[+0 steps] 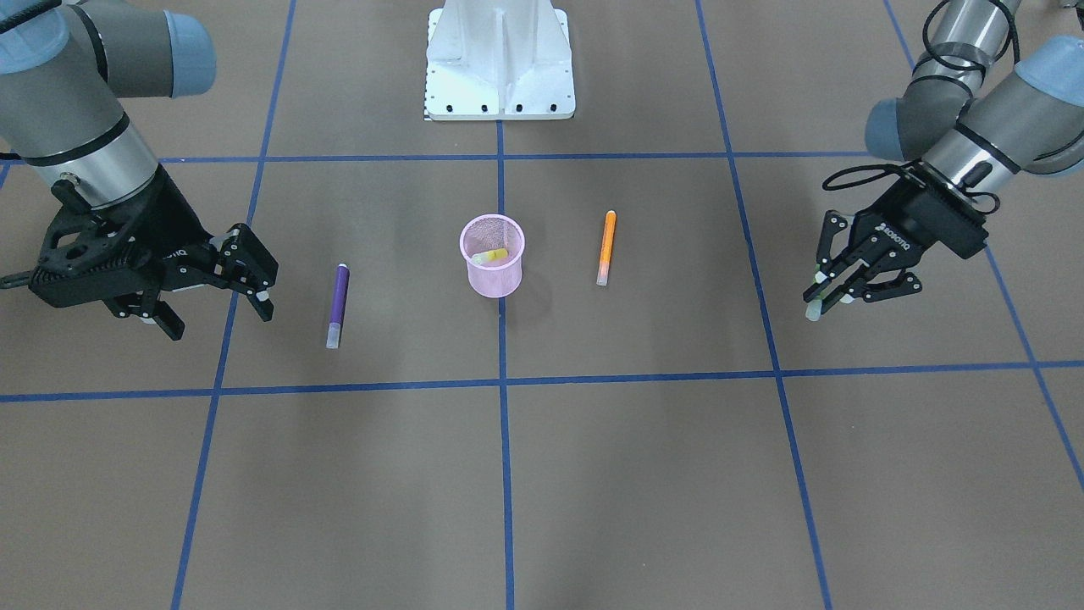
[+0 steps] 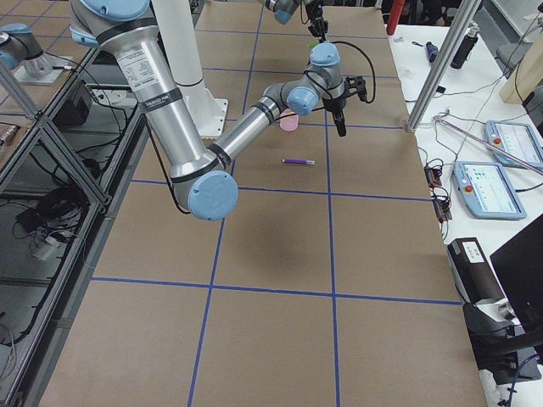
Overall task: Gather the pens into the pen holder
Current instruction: 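Carry the green marker over the cup and release it inside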
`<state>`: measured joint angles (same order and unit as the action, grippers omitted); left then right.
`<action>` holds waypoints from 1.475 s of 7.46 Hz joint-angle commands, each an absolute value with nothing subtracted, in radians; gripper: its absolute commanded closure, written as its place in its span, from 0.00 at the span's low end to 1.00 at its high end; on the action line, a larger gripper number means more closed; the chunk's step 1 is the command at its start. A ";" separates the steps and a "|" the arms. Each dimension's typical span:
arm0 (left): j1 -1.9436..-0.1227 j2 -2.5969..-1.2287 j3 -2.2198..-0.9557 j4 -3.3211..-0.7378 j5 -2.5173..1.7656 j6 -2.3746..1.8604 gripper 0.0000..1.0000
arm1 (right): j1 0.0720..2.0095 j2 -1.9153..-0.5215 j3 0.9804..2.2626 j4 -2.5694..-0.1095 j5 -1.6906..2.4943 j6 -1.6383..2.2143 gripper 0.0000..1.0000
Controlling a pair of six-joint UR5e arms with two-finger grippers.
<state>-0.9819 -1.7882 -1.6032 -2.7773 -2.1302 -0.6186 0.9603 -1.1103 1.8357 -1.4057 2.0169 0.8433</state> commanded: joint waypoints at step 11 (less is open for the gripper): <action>-0.367 -2.178 -1.335 -3.192 -1.359 -0.541 0.99 | 0.979 -1.157 1.832 -1.419 2.025 0.742 0.00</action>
<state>-0.3770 -2.1651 -1.3523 -3.1903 -1.3683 -0.5430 0.9775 -1.1565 1.8322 -1.4190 2.0251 0.7419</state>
